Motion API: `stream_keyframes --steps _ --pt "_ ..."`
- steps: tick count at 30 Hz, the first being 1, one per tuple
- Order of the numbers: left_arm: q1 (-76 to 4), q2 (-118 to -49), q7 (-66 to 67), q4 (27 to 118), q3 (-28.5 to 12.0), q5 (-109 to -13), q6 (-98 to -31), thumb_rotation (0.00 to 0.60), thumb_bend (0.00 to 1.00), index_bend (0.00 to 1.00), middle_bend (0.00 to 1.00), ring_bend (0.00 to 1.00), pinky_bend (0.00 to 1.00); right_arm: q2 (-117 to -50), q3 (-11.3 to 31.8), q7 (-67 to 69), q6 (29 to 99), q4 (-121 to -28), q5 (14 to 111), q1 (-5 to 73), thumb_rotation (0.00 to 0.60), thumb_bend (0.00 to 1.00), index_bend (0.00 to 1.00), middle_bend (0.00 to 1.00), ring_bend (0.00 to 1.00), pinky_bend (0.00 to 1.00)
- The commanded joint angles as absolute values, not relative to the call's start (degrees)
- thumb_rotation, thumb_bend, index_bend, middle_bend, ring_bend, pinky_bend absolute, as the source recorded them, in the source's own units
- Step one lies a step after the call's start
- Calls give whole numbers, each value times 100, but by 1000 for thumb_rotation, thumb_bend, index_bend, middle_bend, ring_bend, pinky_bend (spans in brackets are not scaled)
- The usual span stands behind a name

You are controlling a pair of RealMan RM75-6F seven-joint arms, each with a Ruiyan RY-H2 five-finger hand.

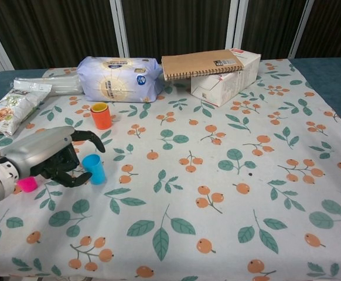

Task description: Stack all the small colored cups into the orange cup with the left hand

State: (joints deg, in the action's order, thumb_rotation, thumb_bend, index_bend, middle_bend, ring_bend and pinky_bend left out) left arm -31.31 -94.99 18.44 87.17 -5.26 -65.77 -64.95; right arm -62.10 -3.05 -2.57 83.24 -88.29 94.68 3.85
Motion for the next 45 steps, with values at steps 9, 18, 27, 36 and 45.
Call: stream_keyframes --steps 9,18,27,36,45 --pt "-3119 -9563 1823 8675 -548 -6633 -6413 600 360 358 1000 1000 1000 -6255 -283 -334 8342 -8822 9440 374 600 205 0 0 0 0" --pt "-3069 -9571 1746 8604 -561 -6628 -6377 600 363 428 1000 1000 1000 -6300 -225 -434 8390 -8791 9369 356 600 205 0 0 0 0" --pt "-3088 -9543 1668 8632 -601 -6687 -6295 600 376 458 1000 1000 1000 -6301 -239 -440 8389 -8809 9381 349 600 206 0 0 0 0" --pt "-3140 -9417 1372 8765 -997 -6731 -6444 600 380 503 1000 1000 1000 -6236 -260 -318 8363 -8831 9398 361 600 206 0 0 0 0" --pt "-3767 -9634 1050 7880 -2319 -5976 -6332 600 387 502 1000 1000 1000 -6189 -261 -239 8373 -8840 9398 357 600 205 0 0 0 0"
